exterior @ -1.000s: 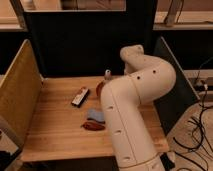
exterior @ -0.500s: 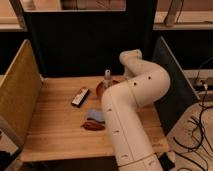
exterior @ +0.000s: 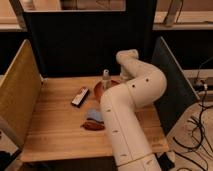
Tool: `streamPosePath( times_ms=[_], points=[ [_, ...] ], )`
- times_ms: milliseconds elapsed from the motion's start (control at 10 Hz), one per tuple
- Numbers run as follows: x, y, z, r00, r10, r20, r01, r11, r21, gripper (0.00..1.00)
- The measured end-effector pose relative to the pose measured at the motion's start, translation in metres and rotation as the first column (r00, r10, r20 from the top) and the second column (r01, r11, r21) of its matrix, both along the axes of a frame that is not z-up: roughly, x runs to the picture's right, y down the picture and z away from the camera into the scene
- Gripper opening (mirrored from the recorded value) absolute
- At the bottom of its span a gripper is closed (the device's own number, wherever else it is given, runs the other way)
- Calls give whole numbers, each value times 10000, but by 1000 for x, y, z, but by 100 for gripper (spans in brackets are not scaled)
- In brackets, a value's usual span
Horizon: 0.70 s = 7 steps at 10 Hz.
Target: Push the ceramic bowl across the table
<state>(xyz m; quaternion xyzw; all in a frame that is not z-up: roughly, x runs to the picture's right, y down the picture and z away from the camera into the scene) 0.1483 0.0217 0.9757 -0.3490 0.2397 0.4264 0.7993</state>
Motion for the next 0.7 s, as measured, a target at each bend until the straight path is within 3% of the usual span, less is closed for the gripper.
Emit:
streamPosePath(
  times_ms=[700],
  points=[
    [-36, 3, -6, 9914, -786, 1042, 830, 9958, -387, 0]
  ],
)
